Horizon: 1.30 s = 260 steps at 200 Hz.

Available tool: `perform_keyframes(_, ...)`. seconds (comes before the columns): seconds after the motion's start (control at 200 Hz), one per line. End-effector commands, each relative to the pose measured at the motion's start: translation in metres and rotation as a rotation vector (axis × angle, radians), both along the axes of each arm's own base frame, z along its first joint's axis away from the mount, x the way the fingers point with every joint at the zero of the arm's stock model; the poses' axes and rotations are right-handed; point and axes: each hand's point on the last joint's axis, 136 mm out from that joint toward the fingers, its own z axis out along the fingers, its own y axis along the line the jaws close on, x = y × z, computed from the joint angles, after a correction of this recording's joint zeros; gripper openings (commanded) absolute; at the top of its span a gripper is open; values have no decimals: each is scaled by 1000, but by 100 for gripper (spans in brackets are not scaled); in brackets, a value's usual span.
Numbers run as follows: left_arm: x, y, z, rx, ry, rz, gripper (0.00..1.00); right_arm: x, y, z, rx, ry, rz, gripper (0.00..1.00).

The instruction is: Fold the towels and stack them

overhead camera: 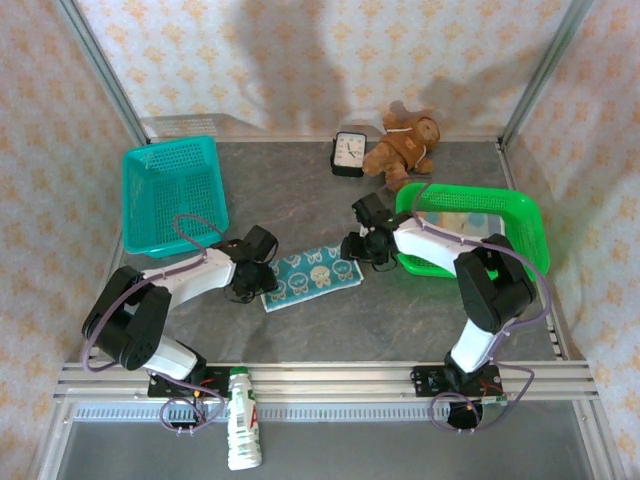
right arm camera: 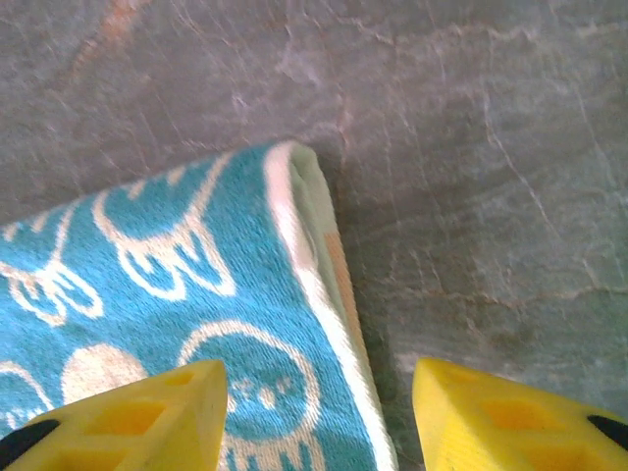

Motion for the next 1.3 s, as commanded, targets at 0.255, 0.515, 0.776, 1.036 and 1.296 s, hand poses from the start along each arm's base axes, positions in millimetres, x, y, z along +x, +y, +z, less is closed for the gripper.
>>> perform_keyframes(0.255, -7, 34, -1, 109, -3, 11, 25, 3, 24, -10, 5, -47, 17, 59)
perform_keyframes(0.515, -7, 26, -3, 66, -2, 6, 24, -12, 42, -25, -7, -27, 39, 57)
perform_keyframes(0.776, -8, 23, -7, 46, 2, 4, 24, -28, 42, -41, -76, -11, 71, 56)
perform_keyframes(1.036, -10, 24, -9, 51, 9, -7, 24, -21, 32, -25, -149, -77, 75, 57)
perform_keyframes(1.296, -10, 23, -9, 45, 8, -10, 24, -9, 28, -17, -157, -92, 81, 58)
